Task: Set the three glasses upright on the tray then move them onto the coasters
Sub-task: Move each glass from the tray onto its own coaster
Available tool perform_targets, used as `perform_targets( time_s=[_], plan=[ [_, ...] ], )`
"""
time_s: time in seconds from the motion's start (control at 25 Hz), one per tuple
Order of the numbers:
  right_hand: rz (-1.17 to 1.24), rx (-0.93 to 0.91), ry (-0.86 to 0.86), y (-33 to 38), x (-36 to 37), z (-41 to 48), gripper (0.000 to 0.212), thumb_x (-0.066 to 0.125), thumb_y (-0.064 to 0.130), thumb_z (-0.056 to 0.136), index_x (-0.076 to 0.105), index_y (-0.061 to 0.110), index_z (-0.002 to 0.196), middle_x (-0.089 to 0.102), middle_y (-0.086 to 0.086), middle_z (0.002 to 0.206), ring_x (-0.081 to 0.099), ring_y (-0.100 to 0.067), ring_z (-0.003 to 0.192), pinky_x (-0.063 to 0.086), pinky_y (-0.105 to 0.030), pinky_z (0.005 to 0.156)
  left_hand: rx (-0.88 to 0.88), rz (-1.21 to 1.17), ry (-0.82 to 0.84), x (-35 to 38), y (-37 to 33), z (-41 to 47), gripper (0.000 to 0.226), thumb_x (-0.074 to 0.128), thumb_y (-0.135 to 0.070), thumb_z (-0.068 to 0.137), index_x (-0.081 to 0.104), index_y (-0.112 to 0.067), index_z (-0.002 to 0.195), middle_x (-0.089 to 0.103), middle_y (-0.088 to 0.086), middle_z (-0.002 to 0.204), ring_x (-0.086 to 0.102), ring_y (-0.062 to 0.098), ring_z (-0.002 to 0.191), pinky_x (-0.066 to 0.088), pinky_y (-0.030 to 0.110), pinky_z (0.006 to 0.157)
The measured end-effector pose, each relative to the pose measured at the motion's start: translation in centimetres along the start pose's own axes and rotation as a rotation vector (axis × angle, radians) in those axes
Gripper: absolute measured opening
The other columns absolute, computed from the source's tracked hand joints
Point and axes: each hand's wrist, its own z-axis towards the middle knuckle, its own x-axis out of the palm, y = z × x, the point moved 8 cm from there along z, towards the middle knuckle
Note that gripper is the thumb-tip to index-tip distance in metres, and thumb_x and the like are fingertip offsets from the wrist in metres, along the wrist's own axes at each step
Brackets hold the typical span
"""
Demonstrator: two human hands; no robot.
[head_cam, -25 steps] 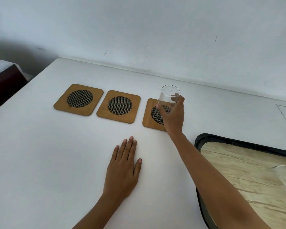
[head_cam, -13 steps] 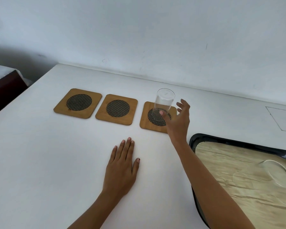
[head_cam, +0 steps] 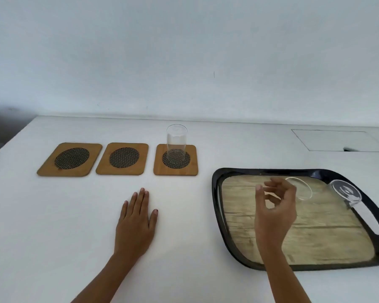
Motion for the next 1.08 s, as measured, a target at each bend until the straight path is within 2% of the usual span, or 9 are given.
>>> perform_targets(
  time_s=[0.08,0.2,0.28,0.36,0.48,0.64,0.84,1.08],
  plan=[
    [-0.06,-0.009,-0.097,-0.7,-2.7,-0.3,0.031,0.07,0.012,0.085,0.054,0.024,0.109,0.061,0.003,0.098,0.058,-0.019,0.087,0.046,-0.014,0.073,-0.007,-0.005,-0.001,-0.1,0.0,0.0,0.073,0.009,-0.051,0.086,0.019,-0.012,0.147,0.023,0.006,0.156,0.018,0.02,0.145,0.014,0.04,0.12],
    [-0.209,0.031,-0.204,-2.6,-5.5,-0.6,0.042,0.073,0.012,0.081,0.05,0.012,0.116,0.056,-0.006,0.109,0.047,-0.026,0.101,0.044,-0.038,0.089,-0.011,0.005,-0.002,-0.3,-0.2,-0.2,0.075,0.01,-0.051,0.085,0.022,-0.01,0.146,0.026,0.008,0.155,0.021,0.022,0.144,0.016,0.043,0.12],
    [-0.276,0.056,-0.2,-3.8,-6.0,-0.5,0.053,0.078,0.014,0.077,0.046,0.006,0.119,0.052,-0.012,0.118,0.044,-0.031,0.109,0.04,-0.054,0.097,-0.016,0.019,-0.003,-0.3,-0.4,-0.2,0.076,0.01,-0.051,0.084,0.023,-0.009,0.145,0.027,0.009,0.155,0.023,0.024,0.144,0.016,0.046,0.119],
    [-0.281,0.113,-0.139,-5.0,-5.7,-0.2,0.065,0.081,0.018,0.074,0.042,0.005,0.125,0.048,-0.014,0.125,0.043,-0.034,0.115,0.037,-0.059,0.101,-0.022,0.019,-0.001,-0.4,-0.4,-0.3,0.077,0.009,-0.052,0.083,0.023,-0.009,0.146,0.027,0.009,0.155,0.022,0.024,0.144,0.015,0.046,0.119],
    [-0.288,0.178,-0.04,-6.6,-5.1,0.3,0.079,0.084,0.025,0.073,0.037,0.006,0.133,0.044,-0.014,0.133,0.038,-0.036,0.125,0.035,-0.057,0.106,-0.026,0.028,0.011,-0.3,-0.4,-0.2,0.079,0.006,-0.054,0.082,0.02,-0.01,0.146,0.024,0.007,0.156,0.019,0.022,0.145,0.013,0.045,0.12],
    [-0.275,0.23,0.06,-8.1,-4.5,1.0,0.089,0.083,0.03,0.074,0.029,0.009,0.142,0.045,-0.015,0.139,0.041,-0.035,0.129,0.039,-0.052,0.102,-0.034,0.057,0.022,-0.2,-0.3,-0.4,0.08,0.003,-0.054,0.081,0.017,-0.012,0.147,0.02,0.006,0.157,0.016,0.021,0.145,0.012,0.044,0.12],
    [-0.253,0.257,0.11,-9.0,-4.3,1.4,0.078,0.082,0.032,0.075,0.034,0.017,0.135,0.056,-0.011,0.134,0.057,-0.033,0.12,0.05,-0.048,0.093,-0.053,0.07,-0.006,-0.5,-0.6,-0.7,0.078,0.007,-0.052,0.082,0.024,-0.01,0.145,0.028,0.009,0.155,0.023,0.026,0.143,0.016,0.05,0.117],
    [-0.231,0.178,0.134,-7.4,-4.0,1.5,0.072,0.084,0.031,0.073,0.037,0.018,0.127,0.057,-0.007,0.129,0.059,-0.03,0.115,0.048,-0.039,0.089,-0.075,0.071,-0.005,-0.5,-0.5,-0.8,0.08,0.004,-0.053,0.081,0.021,-0.011,0.146,0.024,0.008,0.156,0.02,0.024,0.145,0.014,0.048,0.118]
  ],
)
